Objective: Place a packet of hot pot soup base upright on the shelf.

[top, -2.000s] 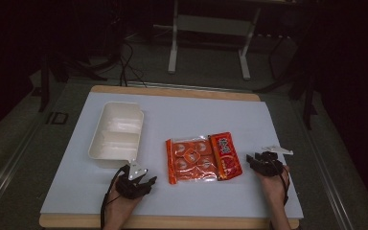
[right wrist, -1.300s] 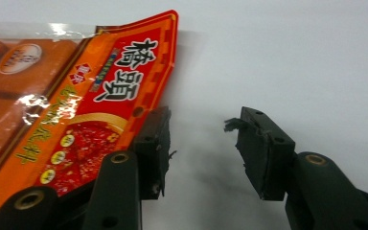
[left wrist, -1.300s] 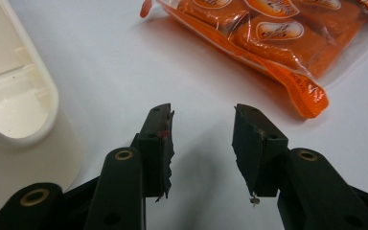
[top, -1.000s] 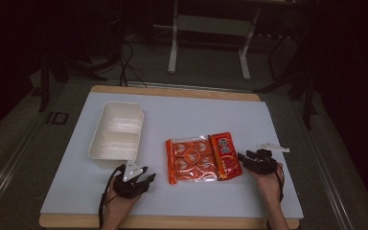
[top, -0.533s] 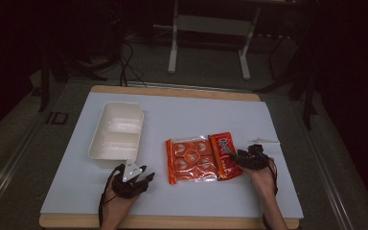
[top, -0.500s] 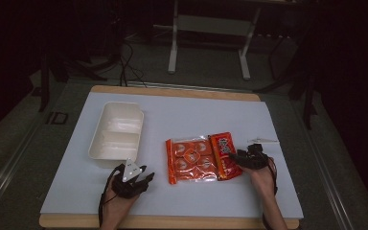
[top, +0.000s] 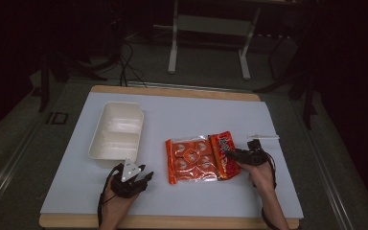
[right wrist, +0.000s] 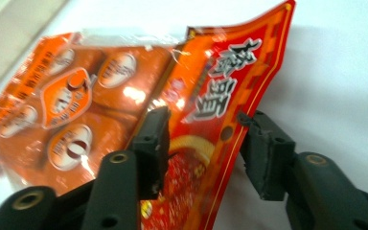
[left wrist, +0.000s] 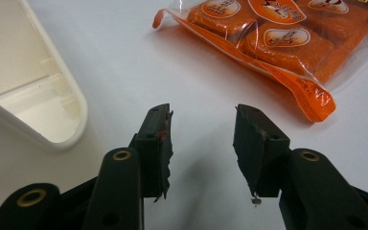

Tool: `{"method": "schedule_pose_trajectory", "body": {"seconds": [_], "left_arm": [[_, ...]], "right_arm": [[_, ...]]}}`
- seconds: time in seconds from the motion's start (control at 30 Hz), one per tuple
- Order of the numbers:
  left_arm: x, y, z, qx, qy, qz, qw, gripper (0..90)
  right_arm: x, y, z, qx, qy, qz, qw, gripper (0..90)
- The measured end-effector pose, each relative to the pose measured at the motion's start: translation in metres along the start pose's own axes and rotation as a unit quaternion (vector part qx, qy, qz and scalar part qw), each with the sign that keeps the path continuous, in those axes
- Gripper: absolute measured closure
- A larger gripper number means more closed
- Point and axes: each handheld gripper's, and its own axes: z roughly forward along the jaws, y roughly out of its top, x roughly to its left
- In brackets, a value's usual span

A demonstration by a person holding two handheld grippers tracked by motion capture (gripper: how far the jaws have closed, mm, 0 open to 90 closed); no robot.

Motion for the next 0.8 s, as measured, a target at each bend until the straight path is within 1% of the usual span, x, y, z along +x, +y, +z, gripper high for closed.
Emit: {"method": "schedule_pose_trajectory", "body": {"seconds": [0.07,0.1,0.13,0.17,0.23,0.27,0.3,0.4,0.43,0.57,0.67,0.73,0.8], "left_arm": [[0.0,0.0,0.0,0.0,0.0,0.0,1.0,57.2],[0.0,0.0,0.0,0.0,0.0,0.0,1.0,57.3],[0.001,0.0,0.0,-0.001,-0.001,0.0,1.0,57.3],[0.001,0.0,0.0,-0.001,-0.001,0.0,1.0,57.3],[0.001,0.0,0.0,0.0,-0.001,0.0,1.0,57.3],[0.001,0.0,0.0,0.0,0.0,0.0,1.0,57.3],[0.001,0.0,0.0,0.0,-0.001,-0.001,1.0,57.4],[0.0,0.0,0.0,-0.001,-0.001,0.0,1.0,57.3],[0.0,0.0,0.0,0.0,-0.001,0.001,1.0,57.3],[0.0,0.0,0.001,0.0,-0.001,0.001,1.0,57.3],[-0.001,0.0,0.001,0.003,-0.001,0.004,1.0,57.3],[-0.002,0.0,0.001,0.003,-0.001,0.005,1.0,57.3],[-0.002,0.0,0.002,0.003,-0.001,0.005,1.0,57.3]], "right_arm": [[0.002,0.006,0.004,0.011,0.01,-0.001,0.9999,66.0],[0.002,0.006,0.004,0.011,0.01,-0.001,0.9999,66.0],[0.003,0.012,0.01,0.028,0.013,0.0,0.9995,69.3],[0.003,0.012,0.01,0.028,0.013,0.0,0.9995,69.3],[0.005,0.016,0.018,0.047,0.009,-0.002,0.9989,70.3],[0.005,0.016,0.018,0.047,0.009,-0.002,0.9989,70.3],[0.005,0.019,0.024,0.063,0.011,0.002,0.998,69.8],[0.008,0.023,0.033,0.082,0.01,0.009,0.9965,69.2],[0.009,0.024,0.038,0.1,0.012,0.01,0.9948,69.1],[0.009,0.026,0.041,0.11,0.012,0.015,0.9938,71.6],[0.013,0.027,0.042,0.119,0.002,-0.001,0.9928,75.0],[0.016,0.028,0.044,0.125,-0.002,-0.018,0.9919,78.1],[0.02,0.028,0.045,0.13,-0.012,-0.014,0.9914,81.0]]}}
